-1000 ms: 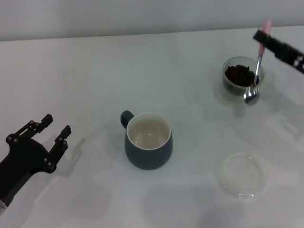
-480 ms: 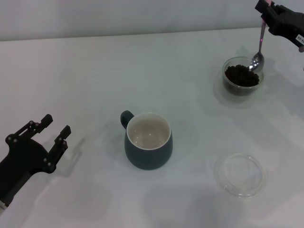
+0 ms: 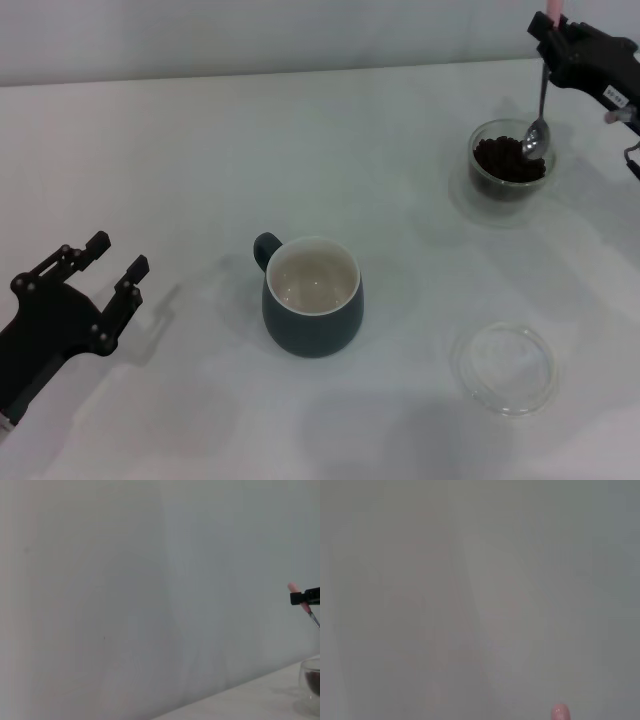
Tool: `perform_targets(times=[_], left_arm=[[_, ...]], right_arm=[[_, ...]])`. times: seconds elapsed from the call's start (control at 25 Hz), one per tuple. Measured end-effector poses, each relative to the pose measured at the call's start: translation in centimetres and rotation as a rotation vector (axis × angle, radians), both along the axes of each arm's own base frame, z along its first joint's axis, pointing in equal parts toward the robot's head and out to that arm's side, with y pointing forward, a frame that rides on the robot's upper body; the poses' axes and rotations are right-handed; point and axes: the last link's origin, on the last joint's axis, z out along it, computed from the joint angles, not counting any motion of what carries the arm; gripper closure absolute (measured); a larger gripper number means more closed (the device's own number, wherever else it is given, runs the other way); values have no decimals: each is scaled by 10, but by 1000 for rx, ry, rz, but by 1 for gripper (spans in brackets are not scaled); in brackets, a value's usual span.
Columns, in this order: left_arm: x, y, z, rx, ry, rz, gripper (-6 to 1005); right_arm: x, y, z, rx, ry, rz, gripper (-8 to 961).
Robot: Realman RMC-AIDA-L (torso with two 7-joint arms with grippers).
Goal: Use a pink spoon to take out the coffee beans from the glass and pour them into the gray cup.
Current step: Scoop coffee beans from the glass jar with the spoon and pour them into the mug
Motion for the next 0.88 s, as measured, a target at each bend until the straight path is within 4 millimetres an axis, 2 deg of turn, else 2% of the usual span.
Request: perform_targets(times=[0.24,0.64,0.88], left_arm=[[2,3,0,1,-1,-8,537],[2,4,1,3,3,-10,539],[1,5,2,4,7,-11,539]], right_arm=[[-3,4,-12,7,-42,-11,808],[-1,9,-15,28,-115,-31,808],[3,11,-20,17,-96,-83,808]])
